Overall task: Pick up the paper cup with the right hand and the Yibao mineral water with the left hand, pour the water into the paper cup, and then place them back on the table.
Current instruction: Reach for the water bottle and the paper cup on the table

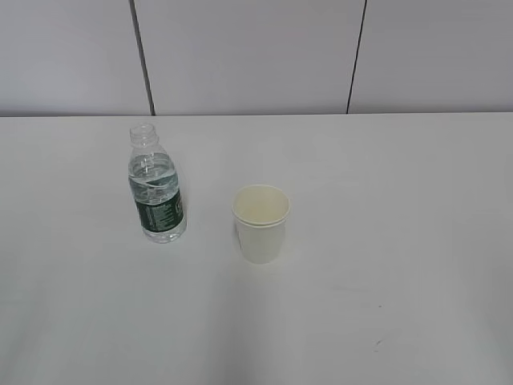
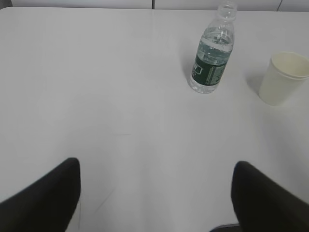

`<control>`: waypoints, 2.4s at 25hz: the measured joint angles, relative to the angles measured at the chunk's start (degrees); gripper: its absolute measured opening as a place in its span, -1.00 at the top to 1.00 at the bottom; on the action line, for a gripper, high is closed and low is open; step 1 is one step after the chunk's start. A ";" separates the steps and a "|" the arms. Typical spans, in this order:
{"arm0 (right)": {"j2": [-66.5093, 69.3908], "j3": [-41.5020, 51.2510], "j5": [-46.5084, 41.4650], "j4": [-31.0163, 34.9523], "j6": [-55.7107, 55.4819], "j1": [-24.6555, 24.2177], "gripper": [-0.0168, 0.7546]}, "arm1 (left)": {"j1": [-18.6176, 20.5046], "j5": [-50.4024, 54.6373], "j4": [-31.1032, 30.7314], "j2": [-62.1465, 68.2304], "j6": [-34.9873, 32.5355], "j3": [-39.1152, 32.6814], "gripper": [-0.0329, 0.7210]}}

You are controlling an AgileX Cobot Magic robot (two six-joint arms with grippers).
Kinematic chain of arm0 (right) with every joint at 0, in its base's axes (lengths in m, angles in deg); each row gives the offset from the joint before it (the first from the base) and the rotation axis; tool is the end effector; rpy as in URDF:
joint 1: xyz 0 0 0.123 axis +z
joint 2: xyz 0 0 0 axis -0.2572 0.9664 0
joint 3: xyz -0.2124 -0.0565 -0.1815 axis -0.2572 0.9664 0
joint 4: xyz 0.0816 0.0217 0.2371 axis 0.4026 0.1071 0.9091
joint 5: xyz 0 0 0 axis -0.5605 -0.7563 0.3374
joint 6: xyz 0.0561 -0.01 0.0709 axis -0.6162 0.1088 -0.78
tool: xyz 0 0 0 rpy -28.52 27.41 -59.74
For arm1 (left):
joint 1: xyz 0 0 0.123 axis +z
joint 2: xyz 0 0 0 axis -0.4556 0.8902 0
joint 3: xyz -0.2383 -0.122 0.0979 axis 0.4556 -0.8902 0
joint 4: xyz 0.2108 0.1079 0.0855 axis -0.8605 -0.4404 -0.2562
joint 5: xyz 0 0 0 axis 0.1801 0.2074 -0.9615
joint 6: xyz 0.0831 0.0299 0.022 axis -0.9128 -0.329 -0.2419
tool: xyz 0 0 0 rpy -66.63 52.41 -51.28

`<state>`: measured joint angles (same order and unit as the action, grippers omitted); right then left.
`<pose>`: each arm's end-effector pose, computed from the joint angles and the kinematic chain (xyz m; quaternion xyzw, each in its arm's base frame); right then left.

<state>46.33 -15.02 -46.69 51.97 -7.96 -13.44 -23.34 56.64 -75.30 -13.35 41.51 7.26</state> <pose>-0.0102 -0.0033 0.2676 -0.0252 0.8725 -0.0208 0.4876 -0.0111 -0.0133 0.2774 0.0194 0.8557 -0.0349 0.5159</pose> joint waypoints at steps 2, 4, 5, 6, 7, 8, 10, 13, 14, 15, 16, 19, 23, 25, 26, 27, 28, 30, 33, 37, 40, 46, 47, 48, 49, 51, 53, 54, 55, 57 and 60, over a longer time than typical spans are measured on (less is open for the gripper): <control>0.00 0.00 0.00 0.00 0.00 0.00 -0.56 | 0.00 0.00 0.04 0.00 0.00 0.00 -0.63; 0.00 0.00 0.00 0.00 0.00 0.00 -0.56 | 0.00 0.00 0.04 0.00 0.00 0.00 -0.63; 0.00 0.00 0.00 0.00 0.00 0.00 -0.56 | 0.00 0.00 0.04 0.00 0.00 0.00 -0.63; 0.00 0.00 0.00 0.00 0.00 0.00 -0.56 | 0.00 0.00 0.04 0.00 0.00 0.00 -0.63; 0.00 0.00 0.00 0.00 0.00 0.00 -0.56 | 0.00 0.00 0.04 0.00 0.00 0.00 -0.63; 0.00 0.00 0.00 0.00 0.00 0.00 -0.56 | 0.00 0.00 0.04 0.00 0.00 0.00 -0.63; 0.00 0.00 0.00 0.00 0.00 0.00 -0.56 | 0.00 0.00 0.11 0.00 0.00 0.00 -0.63; 0.00 0.00 0.00 0.00 0.00 0.00 -0.56 | 0.00 0.00 0.11 0.00 0.00 0.00 -0.62; 0.00 0.00 0.00 0.00 0.00 0.00 -0.56 | 0.00 0.00 0.11 0.00 0.00 0.00 -0.62; 0.00 0.00 0.00 0.00 0.00 0.00 -0.56 | 0.00 0.00 0.11 0.00 0.00 0.00 -0.61; 0.00 0.00 0.00 0.00 0.00 0.00 -0.56 | 0.00 0.00 0.11 0.00 0.00 0.00 -0.61; 0.00 0.00 0.00 0.00 0.00 0.00 -0.56 | 0.00 0.00 0.13 0.00 0.00 0.00 -0.61; 0.00 0.00 0.00 0.00 0.00 0.00 -0.56 | 0.00 0.00 0.18 0.00 0.00 0.00 -0.61; 0.00 0.00 0.00 0.00 0.00 0.00 -0.56 | 0.00 0.00 0.17 0.00 0.00 0.00 -0.61; 0.00 0.00 0.00 0.00 0.00 0.00 -0.56 | 0.00 0.00 0.17 0.00 0.00 0.00 -0.61; 0.00 0.00 0.00 0.00 0.00 0.00 -0.56 | 0.00 0.00 0.17 0.00 0.00 0.00 -0.61; 0.00 0.00 0.00 0.00 0.00 0.00 -0.56 | 0.00 0.00 0.17 0.00 0.00 0.00 -0.61; 0.00 0.00 0.00 0.00 0.00 0.00 -0.56 | 0.00 0.00 0.17 0.00 0.00 0.00 -0.61; 0.00 0.00 0.00 0.00 0.00 0.00 -0.56 | 0.00 0.00 0.17 0.00 0.00 0.00 -0.61; 0.00 0.00 0.00 0.00 0.00 0.00 -0.56 | 0.00 0.00 0.17 0.00 0.00 0.00 -0.61; 0.00 0.00 0.00 0.00 0.00 0.00 -0.56 | 0.00 0.00 0.17 0.00 0.00 0.00 -0.61; 0.00 -0.35 0.81 0.00 0.00 0.00 -0.56 | 0.00 0.00 0.17 0.00 0.00 0.00 -0.61; 0.00 -0.64 2.59 0.00 0.00 0.00 -0.56 | 0.00 0.00 0.17 0.00 0.00 0.00 -0.61; 0.13 -0.75 6.00 0.00 0.00 0.00 -0.56 | 0.00 0.00 0.17 0.00 0.00 0.00 -0.61; 0.45 -0.62 9.81 0.00 0.00 0.00 -0.56 | 0.00 0.00 0.17 0.00 0.00 0.00 -0.61; 1.99 0.92 19.29 0.00 0.00 0.00 -0.56 | 0.00 0.00 0.17 0.00 0.00 0.00 -0.61; 4.62 3.83 26.46 0.00 0.00 0.00 -0.56 | 0.00 0.00 0.17 0.00 0.00 0.00 -0.61; 5.92 6.36 31.52 0.00 0.00 0.00 -0.56 | 0.00 0.00 0.17 0.00 0.00 0.00 -0.61; 6.91 8.51 35.71 0.00 0.00 0.00 -0.56 | 0.00 0.00 0.17 0.00 0.00 0.00 -0.61; 9.11 13.74 45.97 0.15 0.00 0.00 -0.56 | 0.00 0.00 0.17 0.00 0.00 0.00 -0.61; 13.55 20.64 56.30 0.99 0.00 0.00 -0.56 | 0.00 0.00 0.17 0.00 0.00 0.00 -0.61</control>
<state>59.88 5.62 9.61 52.97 -7.96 -13.44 -23.34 56.64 -75.12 -13.35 41.51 7.26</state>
